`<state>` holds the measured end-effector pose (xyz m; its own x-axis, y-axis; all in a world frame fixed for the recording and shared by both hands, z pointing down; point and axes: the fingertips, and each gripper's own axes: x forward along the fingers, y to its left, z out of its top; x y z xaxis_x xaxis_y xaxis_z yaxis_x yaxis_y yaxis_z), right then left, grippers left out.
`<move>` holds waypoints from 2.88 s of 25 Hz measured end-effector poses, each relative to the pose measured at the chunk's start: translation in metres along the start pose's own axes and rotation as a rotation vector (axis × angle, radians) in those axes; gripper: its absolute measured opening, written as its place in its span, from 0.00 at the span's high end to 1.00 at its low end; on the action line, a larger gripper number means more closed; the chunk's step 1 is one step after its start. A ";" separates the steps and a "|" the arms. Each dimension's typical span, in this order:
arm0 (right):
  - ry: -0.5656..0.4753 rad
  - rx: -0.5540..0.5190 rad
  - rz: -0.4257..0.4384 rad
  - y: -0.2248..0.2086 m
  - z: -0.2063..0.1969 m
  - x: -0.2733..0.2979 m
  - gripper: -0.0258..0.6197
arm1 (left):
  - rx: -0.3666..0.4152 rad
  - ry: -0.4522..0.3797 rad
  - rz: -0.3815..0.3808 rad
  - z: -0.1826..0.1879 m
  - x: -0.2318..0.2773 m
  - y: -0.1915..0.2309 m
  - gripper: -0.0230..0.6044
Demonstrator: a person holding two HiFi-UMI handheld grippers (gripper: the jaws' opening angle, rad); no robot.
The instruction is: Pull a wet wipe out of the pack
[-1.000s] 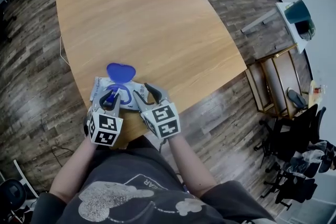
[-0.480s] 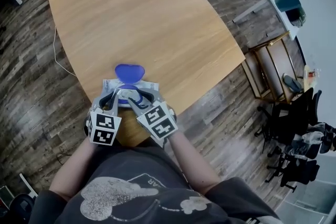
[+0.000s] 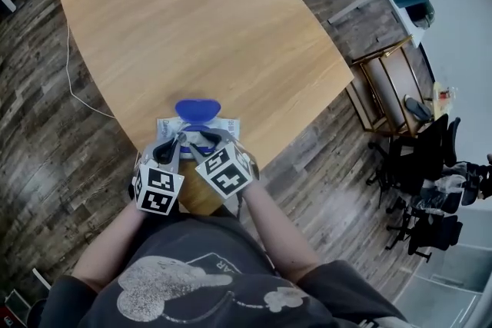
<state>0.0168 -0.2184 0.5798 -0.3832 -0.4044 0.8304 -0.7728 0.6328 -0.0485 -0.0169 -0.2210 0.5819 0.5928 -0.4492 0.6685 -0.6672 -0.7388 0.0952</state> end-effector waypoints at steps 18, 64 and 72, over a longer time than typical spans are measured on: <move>0.020 0.039 -0.115 -0.005 -0.001 0.003 0.95 | 0.046 -0.005 -0.108 0.002 0.000 -0.003 0.92; -0.558 0.174 -0.261 0.007 -0.056 -0.209 0.95 | -0.097 -0.248 0.166 0.013 -0.117 -0.082 0.90; -0.564 0.121 -0.156 0.067 -0.099 -0.241 0.95 | -0.143 -0.344 0.274 -0.004 -0.195 -0.129 0.93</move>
<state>0.1075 -0.0129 0.4311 -0.4444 -0.7957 0.4115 -0.8810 0.4714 -0.0400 -0.0482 -0.0362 0.4420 0.4848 -0.7766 0.4022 -0.8615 -0.5035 0.0663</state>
